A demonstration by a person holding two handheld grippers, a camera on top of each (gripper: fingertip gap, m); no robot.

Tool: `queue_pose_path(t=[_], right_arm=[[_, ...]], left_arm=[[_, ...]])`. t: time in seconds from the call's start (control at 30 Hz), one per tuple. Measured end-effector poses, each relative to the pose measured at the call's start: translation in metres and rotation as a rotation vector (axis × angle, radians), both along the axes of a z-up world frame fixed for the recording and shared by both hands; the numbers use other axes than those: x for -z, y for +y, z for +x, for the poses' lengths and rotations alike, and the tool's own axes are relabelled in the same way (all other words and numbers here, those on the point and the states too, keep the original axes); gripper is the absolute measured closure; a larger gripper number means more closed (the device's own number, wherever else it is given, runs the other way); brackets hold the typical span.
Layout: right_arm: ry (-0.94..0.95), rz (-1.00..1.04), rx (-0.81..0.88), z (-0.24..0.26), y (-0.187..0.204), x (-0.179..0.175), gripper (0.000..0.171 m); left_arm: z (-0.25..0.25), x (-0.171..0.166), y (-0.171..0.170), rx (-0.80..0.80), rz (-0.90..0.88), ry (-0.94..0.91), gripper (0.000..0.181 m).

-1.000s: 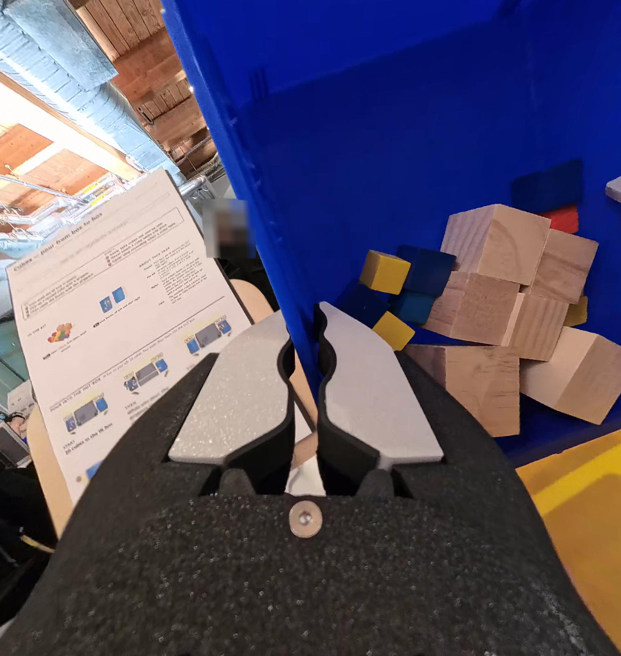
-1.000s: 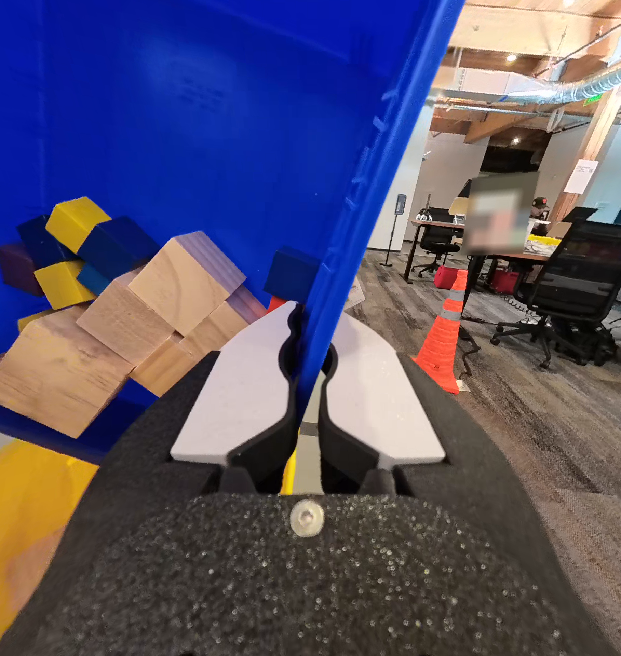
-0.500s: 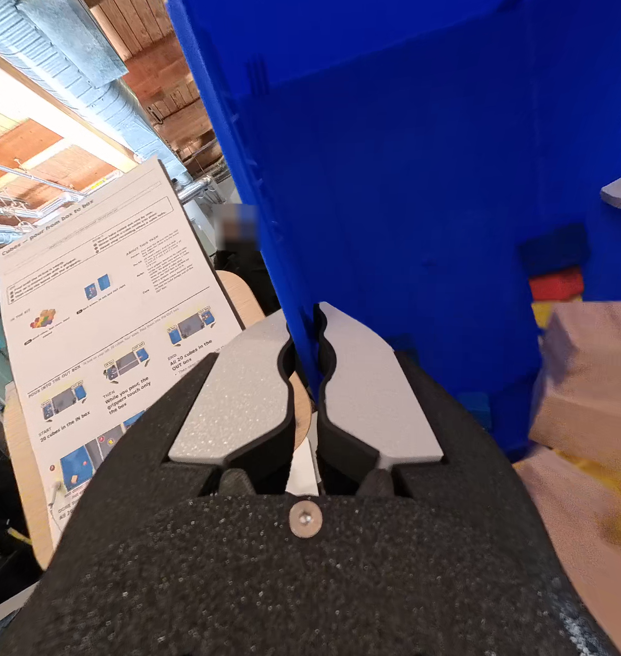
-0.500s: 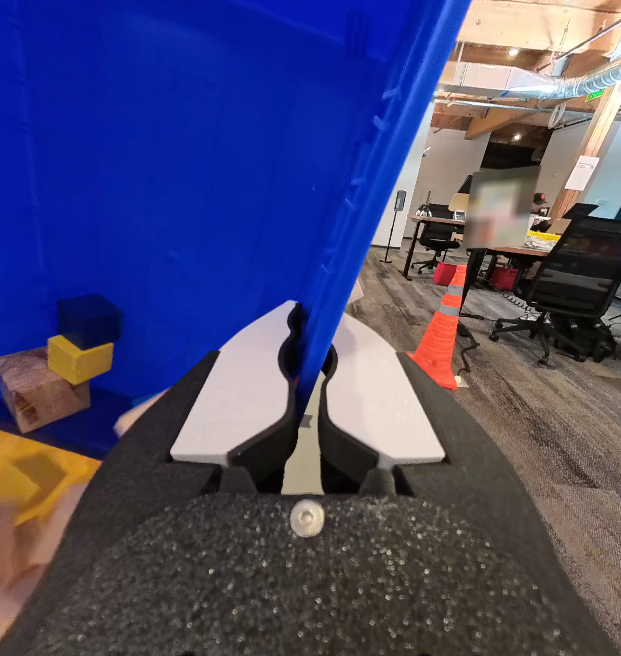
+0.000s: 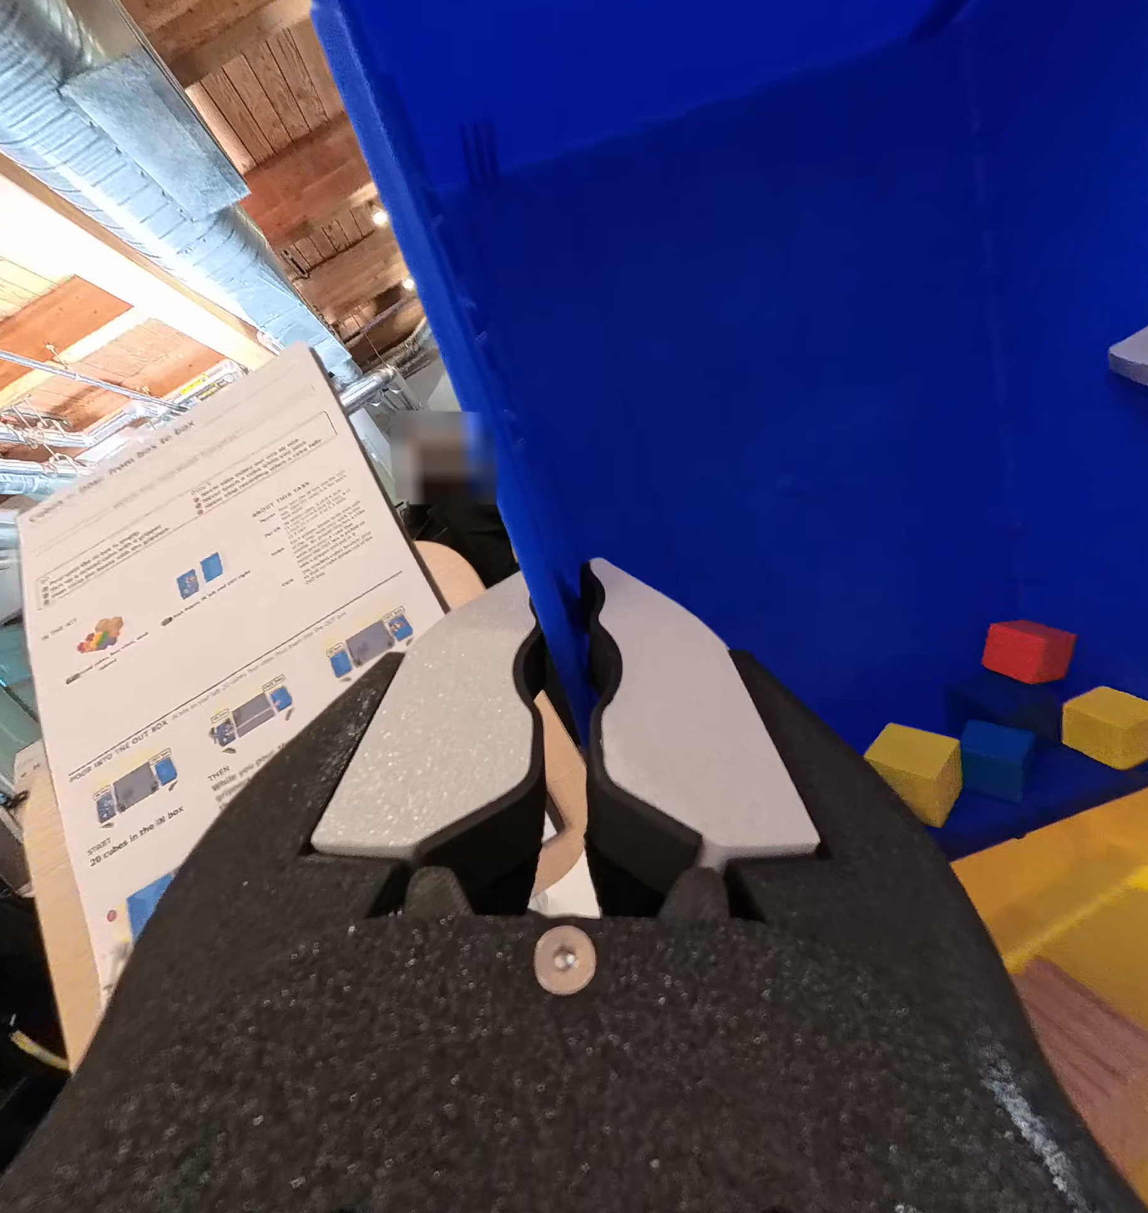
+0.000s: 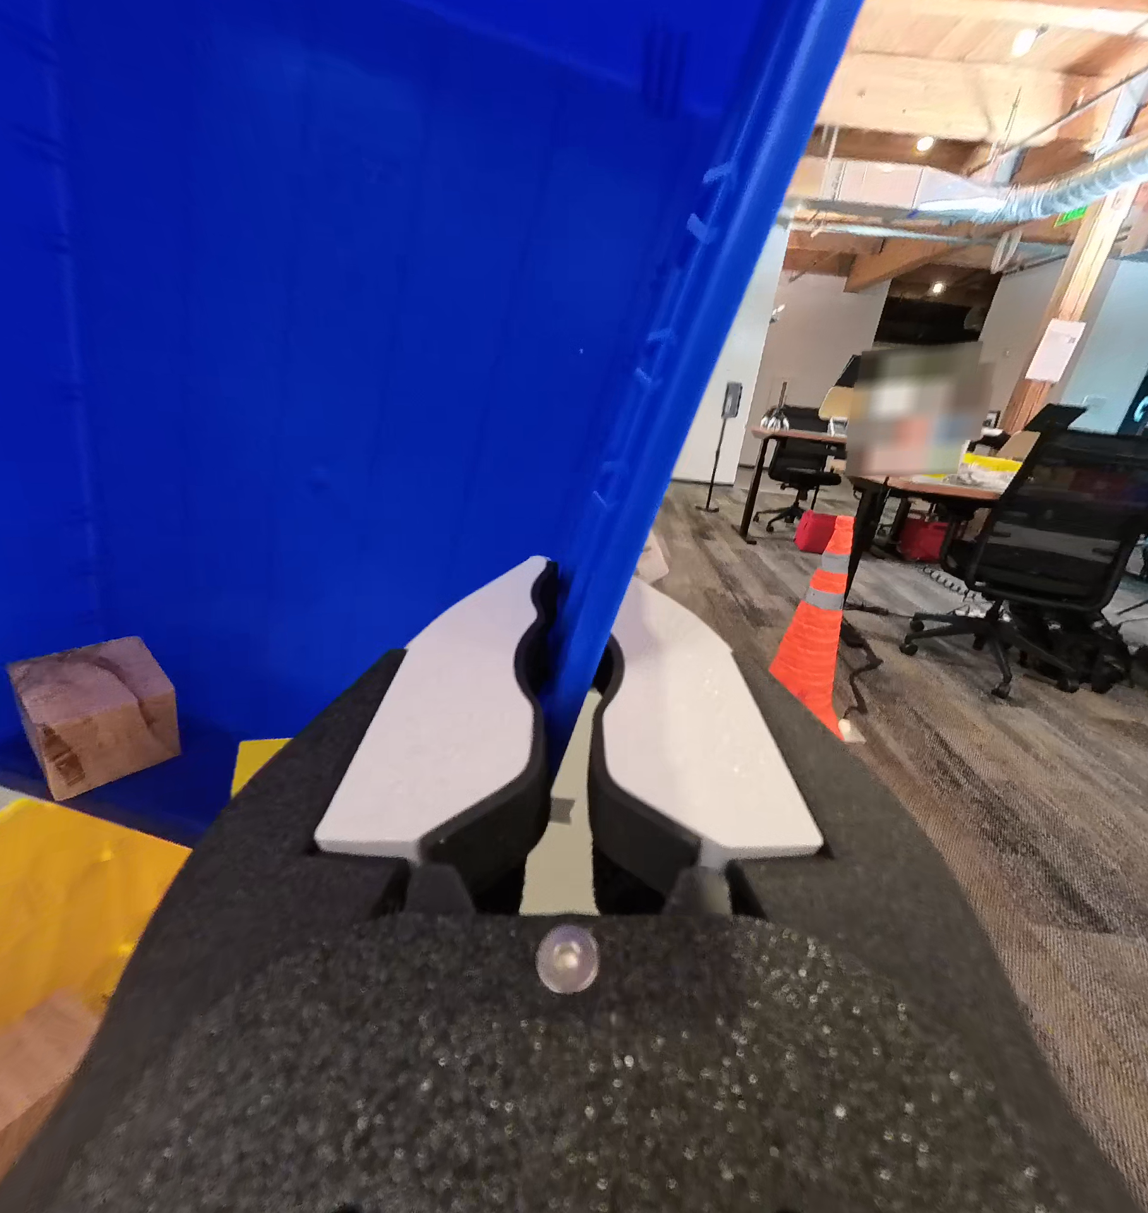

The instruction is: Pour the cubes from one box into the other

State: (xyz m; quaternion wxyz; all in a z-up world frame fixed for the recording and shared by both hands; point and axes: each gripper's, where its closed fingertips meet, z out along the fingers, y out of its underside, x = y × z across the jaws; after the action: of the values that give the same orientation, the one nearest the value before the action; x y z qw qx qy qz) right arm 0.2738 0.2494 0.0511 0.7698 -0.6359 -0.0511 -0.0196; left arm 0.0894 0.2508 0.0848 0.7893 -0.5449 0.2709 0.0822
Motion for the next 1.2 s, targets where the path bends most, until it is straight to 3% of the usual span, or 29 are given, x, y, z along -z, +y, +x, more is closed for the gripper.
queue_pose_path(t=[0.23, 0.53, 0.67, 0.83, 1.2], right_arm=[[-0.034, 0.139, 0.017, -0.006, -0.017, -0.019, 0.163], [0.009, 0.082, -0.030, -0.008, -0.010, -0.006, 0.164], [-0.023, 0.190, 0.004, -0.007, -0.023, -0.022, 0.164], [0.002, 0.130, -0.040, -0.009, -0.014, -0.013, 0.164], [-0.107, 0.212, -0.078, -0.037, -0.028, -0.031, 0.164]], left_arm=[[-0.007, -0.010, -0.016, 0.015, 0.127, -0.048, 0.174], [-0.007, -0.006, -0.013, 0.005, 0.126, -0.025, 0.173], [-0.007, -0.015, -0.024, 0.013, 0.193, -0.034, 0.173], [-0.009, -0.011, -0.021, 0.003, 0.172, -0.024, 0.174], [-0.039, -0.012, -0.040, -0.026, 0.240, -0.088, 0.173]])
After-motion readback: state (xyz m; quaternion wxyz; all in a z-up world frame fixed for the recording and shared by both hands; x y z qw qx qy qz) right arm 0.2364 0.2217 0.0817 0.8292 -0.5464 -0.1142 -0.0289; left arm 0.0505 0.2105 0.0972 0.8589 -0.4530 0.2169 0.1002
